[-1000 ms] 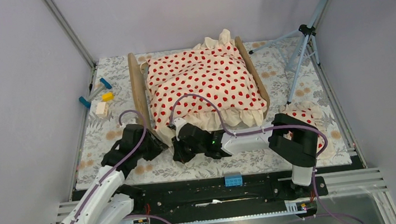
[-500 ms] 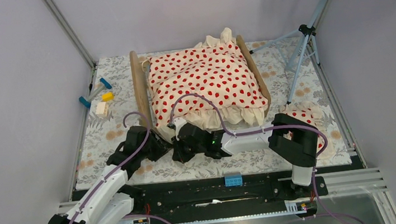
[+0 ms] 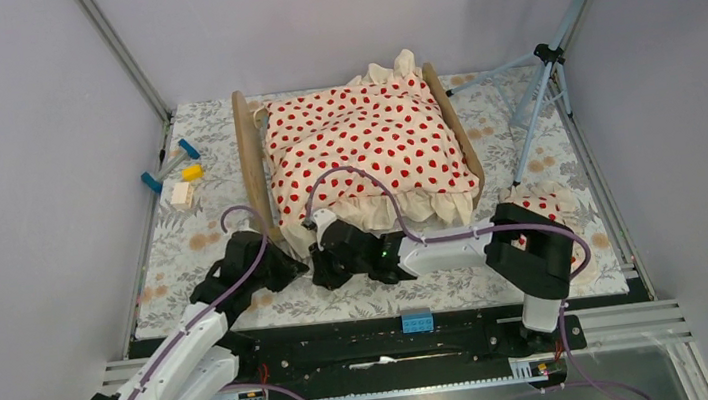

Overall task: Set up the pet bed
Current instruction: Cross the ropes on the bed frame.

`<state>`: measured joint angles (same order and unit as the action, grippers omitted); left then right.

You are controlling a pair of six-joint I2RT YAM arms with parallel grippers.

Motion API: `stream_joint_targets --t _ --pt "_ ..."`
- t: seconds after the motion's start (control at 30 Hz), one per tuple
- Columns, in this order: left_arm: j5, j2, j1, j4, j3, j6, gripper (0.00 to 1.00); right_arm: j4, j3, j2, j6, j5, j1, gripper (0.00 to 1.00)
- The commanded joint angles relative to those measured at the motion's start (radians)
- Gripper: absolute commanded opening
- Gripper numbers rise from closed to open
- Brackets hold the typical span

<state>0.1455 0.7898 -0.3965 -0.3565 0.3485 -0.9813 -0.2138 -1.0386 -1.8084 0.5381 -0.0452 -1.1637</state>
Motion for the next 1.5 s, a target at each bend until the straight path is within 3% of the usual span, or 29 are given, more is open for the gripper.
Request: stream_joint_targets --t 0.0,0.23,0.47,0.77,1.0,1.13,1.47 --pt "0.005 -0.061 -0.010 -0.030 -0.008 -0.009 0.00 0.052 0.009 0.089 -0.061 0.098 0.006 0.20" --pt "-0.010 -0.103 -0.015 -0.123 -0.010 -0.085 0.00 0.115 -0.038 0.084 -0.133 0.187 0.007 0.33" --pt "-0.013 -0.115 -0.033 -0.175 -0.018 -0.132 0.00 0.111 -0.093 0.079 -0.169 0.280 0.038 0.39" --pt "-0.059 -0.169 -0.093 -0.213 -0.059 -0.207 0.00 0.073 -0.195 -0.023 -0.203 0.225 0.106 0.27" --pt "-0.097 -0.174 -0.119 -0.222 -0.058 -0.221 0.00 0.057 -0.250 -0.075 -0.219 0.186 0.128 0.24" --pt "-0.165 -0.186 -0.119 -0.260 -0.036 -0.217 0.00 0.034 -0.192 -0.029 -0.228 0.134 0.128 0.27" --pt "-0.262 -0.172 -0.119 -0.261 -0.033 -0.230 0.00 -0.131 0.136 0.120 -0.227 -0.001 0.094 0.39"
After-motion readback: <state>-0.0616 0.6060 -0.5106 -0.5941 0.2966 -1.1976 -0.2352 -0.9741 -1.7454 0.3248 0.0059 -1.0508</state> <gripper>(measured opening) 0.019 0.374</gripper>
